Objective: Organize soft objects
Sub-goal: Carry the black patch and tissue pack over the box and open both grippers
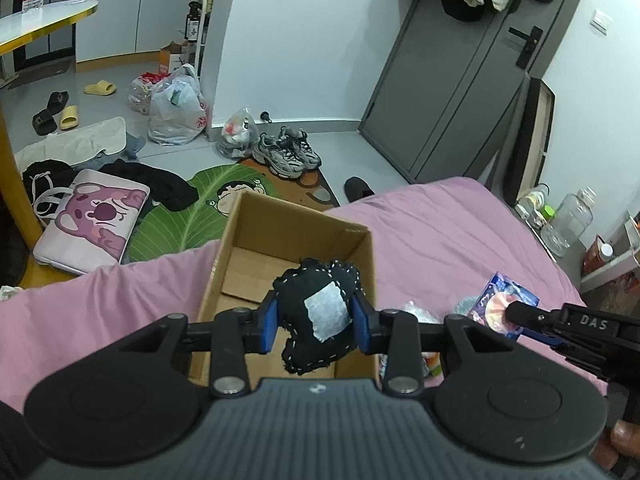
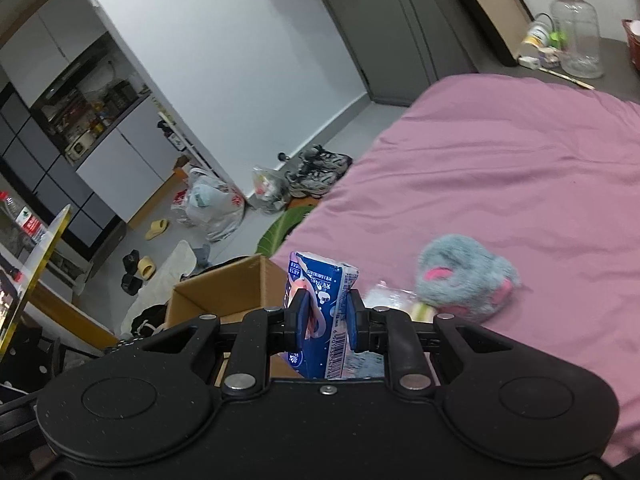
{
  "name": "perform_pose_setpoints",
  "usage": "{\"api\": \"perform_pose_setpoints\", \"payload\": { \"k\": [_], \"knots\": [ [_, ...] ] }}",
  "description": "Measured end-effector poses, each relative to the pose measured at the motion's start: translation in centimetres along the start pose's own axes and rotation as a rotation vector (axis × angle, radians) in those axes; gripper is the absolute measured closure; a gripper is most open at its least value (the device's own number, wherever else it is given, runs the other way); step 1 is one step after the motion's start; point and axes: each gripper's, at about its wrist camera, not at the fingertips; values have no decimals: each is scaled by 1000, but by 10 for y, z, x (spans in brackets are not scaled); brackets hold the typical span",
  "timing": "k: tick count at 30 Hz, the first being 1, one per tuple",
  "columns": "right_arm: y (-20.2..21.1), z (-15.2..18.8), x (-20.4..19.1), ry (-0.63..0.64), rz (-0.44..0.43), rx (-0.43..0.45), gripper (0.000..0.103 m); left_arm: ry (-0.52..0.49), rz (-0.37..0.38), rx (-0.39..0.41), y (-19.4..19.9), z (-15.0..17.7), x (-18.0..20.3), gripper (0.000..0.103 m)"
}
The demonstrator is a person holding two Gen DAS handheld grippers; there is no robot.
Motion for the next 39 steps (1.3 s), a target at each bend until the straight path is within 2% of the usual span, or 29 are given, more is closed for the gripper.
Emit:
{"api": "perform_pose_setpoints", "payload": {
  "k": [15,26,33,39],
  "knots": [
    [-34,1,-58,33,-58,-32,84,42,-1,-34,-36,-22,-41,66],
    [-67,1,-73,50,-65,-95,83,45,19,-80,-78,-32,-42,66],
    [-86,0,-77,53,-64,-137,83,59,4,-101,-99,-36,-44,65],
    [-98,3,-83,59,-68,-172,83,76,-1,-113,-110,-39,-47,59]
  ]
}}
Point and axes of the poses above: each gripper's, at about its wrist camera, not at the fingertips, and y roughly against the way its jaws point, x to its right, z to its underside, and after that the axes turned 6 degrees about x, right-handed
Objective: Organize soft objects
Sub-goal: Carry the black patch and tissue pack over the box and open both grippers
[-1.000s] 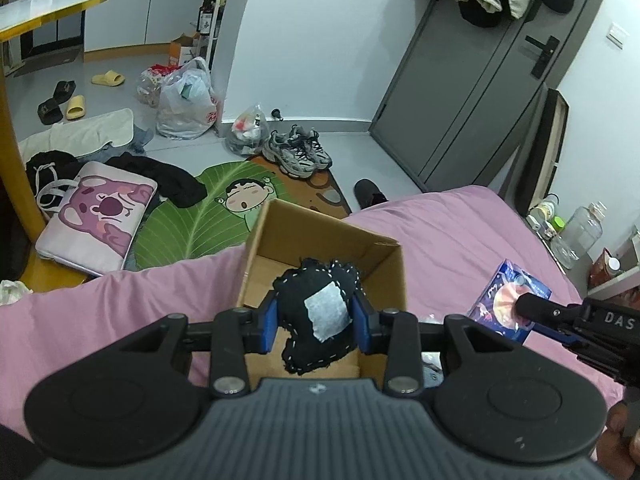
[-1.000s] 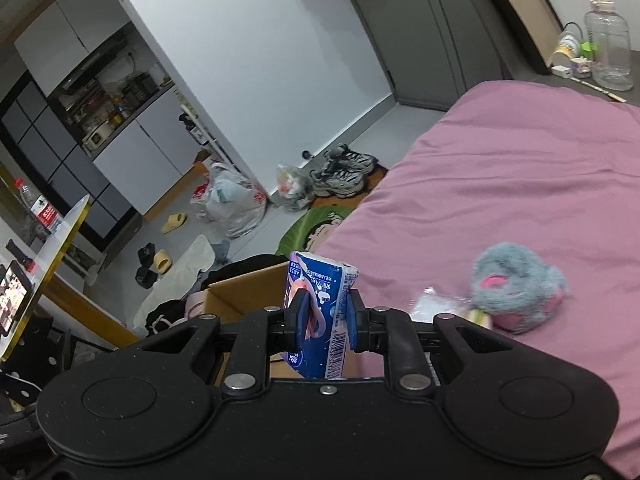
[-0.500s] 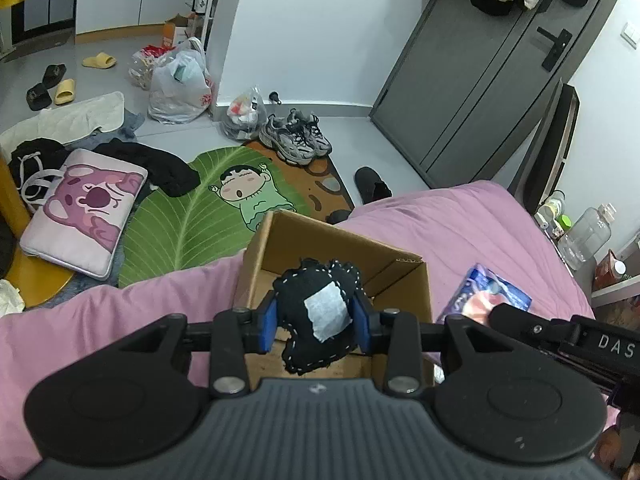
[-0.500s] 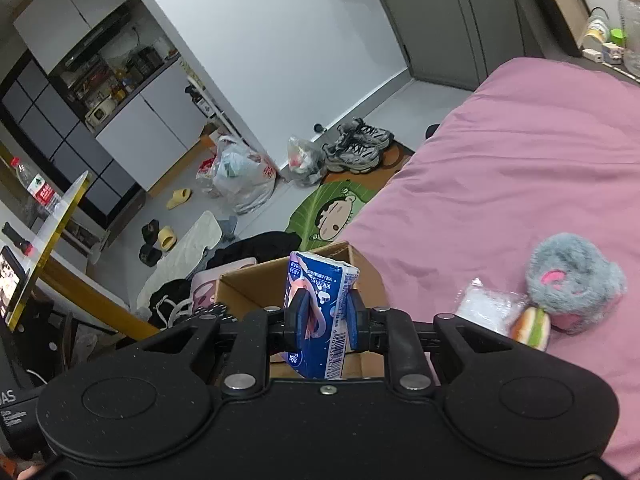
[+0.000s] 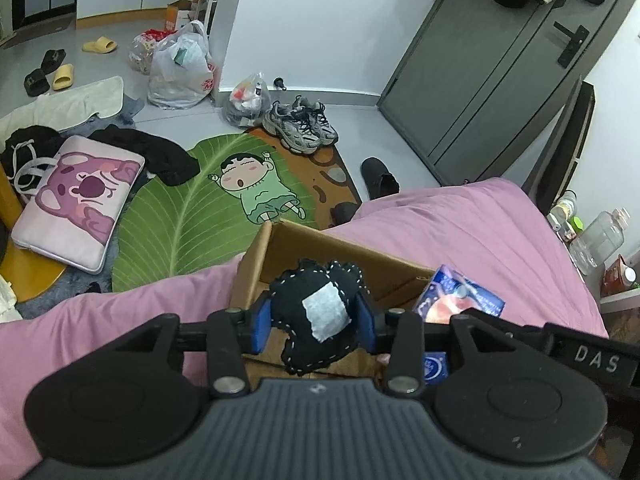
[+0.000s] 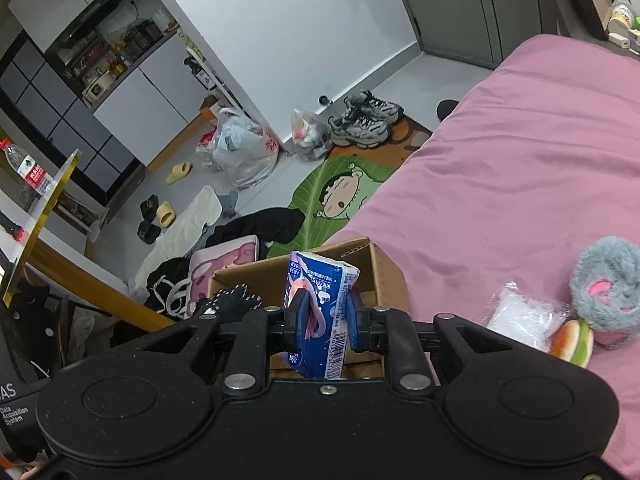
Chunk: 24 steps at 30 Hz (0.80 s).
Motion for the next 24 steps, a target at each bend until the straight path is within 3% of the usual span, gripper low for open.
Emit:
{"api": "perform_pose_setpoints", "payload": {
  "k": [7,11,13,15,18,22,24],
  "knots": [
    [-7,-1,-3,-11,-2,-24,83,21,8,46,10,-9,-1,36],
    [-5,-2,-7,-11,-1,-23,82,31,-12,62,18,-13,-3,35],
    [-5,-3,-6,-16,7,-20,74,34,-21,63,22,-13,-6,35],
    [-3,-4,-1,-44,7,-18,57,31,-37,63,26,-14,-6,35],
    [10,-5,2,-50,0,1,54,23,-43,66,33,-12,-6,34],
    [27,-6,7,-49,5,13,52,3,-83,84,42,-9,-2,23],
    [36,-6,10,-42,10,24,46,-4,-97,87,46,-6,2,20]
  ]
}}
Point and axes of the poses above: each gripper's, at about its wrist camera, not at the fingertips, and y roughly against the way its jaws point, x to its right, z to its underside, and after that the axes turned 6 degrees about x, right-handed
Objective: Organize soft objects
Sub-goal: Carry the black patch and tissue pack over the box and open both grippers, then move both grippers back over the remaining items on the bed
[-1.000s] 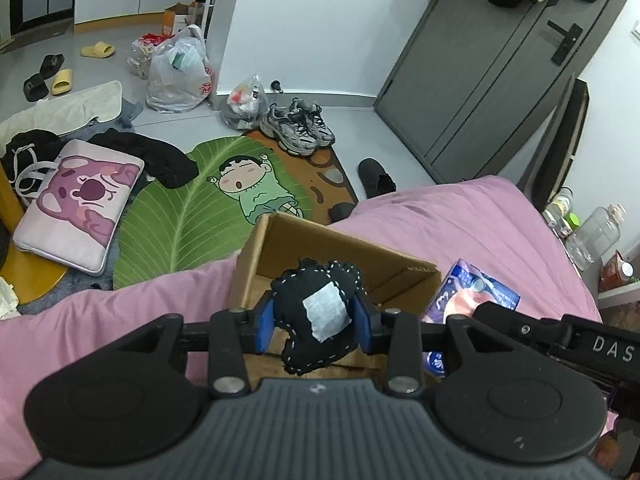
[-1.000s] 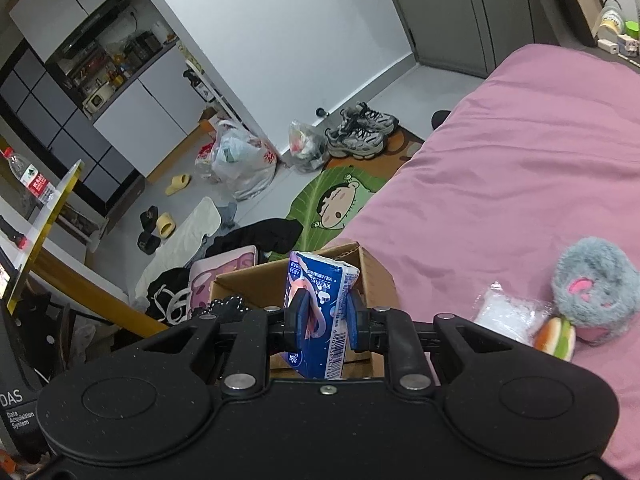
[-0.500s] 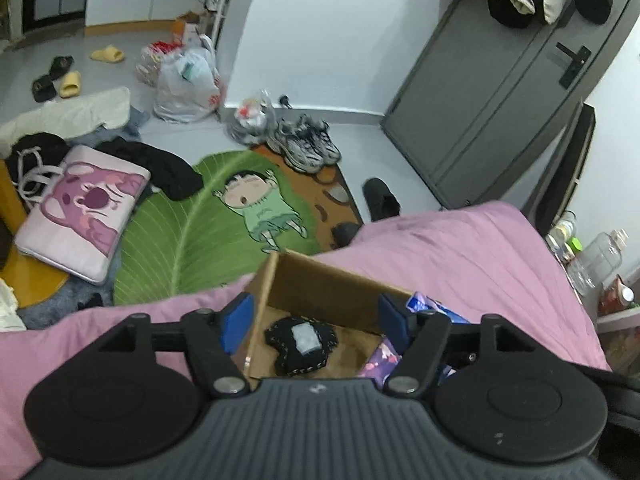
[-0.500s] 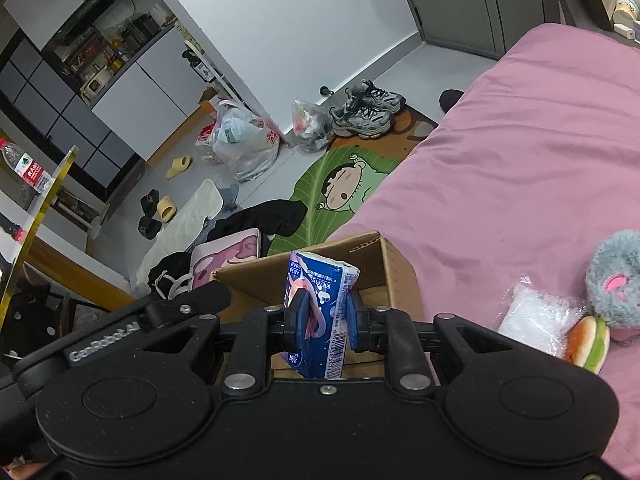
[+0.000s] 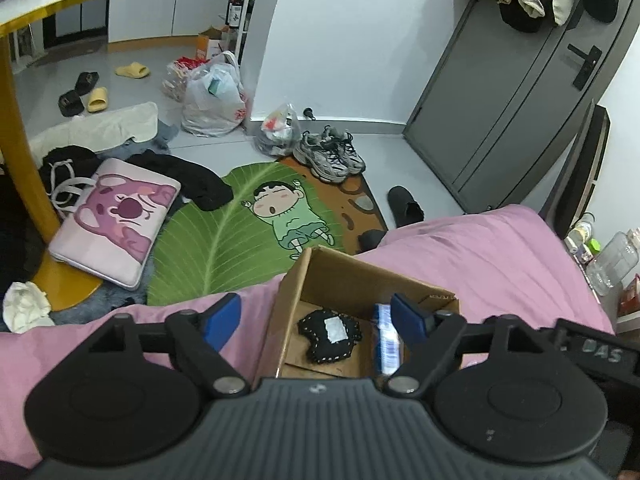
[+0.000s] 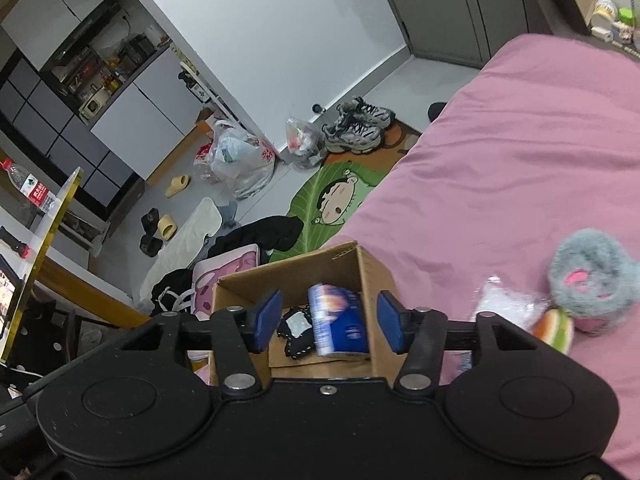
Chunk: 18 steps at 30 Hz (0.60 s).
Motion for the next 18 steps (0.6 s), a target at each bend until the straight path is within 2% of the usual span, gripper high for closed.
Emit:
{"api": "perform_pose_setpoints", "payload": {
  "k": [5,9,13,18],
  "knots": [
    [18,-2,8,20,7,16,42,-12,-22,-7,9,7,7,19],
    [29,-2,17,37,15,27,39,-25,-18,24,23,15,14,19],
    [37,-2,26,49,17,35,37,-30,-20,30,30,21,23,13],
    [51,-4,40,38,29,68,29,-47,-23,33,41,23,34,13]
  ]
}}
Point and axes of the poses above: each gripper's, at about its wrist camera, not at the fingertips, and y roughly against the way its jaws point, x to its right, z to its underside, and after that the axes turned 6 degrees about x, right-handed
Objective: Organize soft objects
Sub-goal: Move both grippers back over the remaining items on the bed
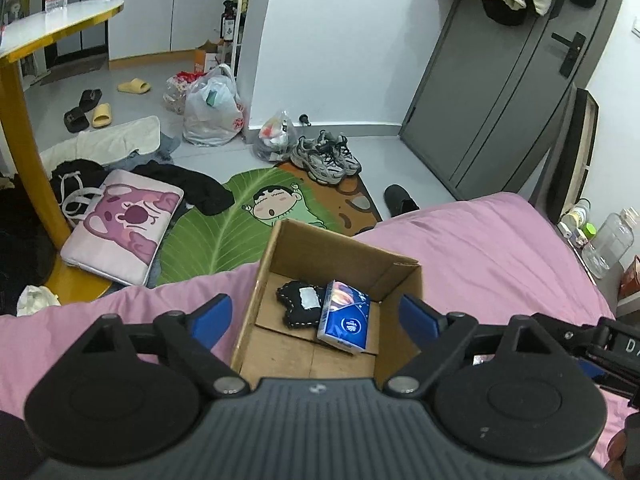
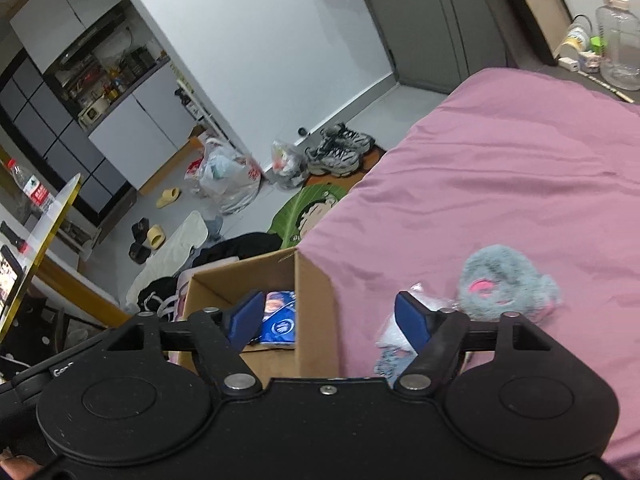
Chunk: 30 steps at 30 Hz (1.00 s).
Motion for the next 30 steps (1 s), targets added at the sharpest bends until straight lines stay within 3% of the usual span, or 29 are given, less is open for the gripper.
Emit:
{"api": "perform_pose_setpoints", "payload": {
  "k": [6,12,23,30],
  "knots": [
    [9,4,23,-27,2,5,23,15,19,-30,13,4,9,13],
    [15,9,43,-50,-2,-11,19,-36,23,-50,19,15,30,13],
    [20,25,88,-104,-13,-38,19,-120,10,-85,20,50,76,13],
    [15,35,115,-212,-52,-60,19,-145,-1,-97,21,67,96,14]
  ]
}}
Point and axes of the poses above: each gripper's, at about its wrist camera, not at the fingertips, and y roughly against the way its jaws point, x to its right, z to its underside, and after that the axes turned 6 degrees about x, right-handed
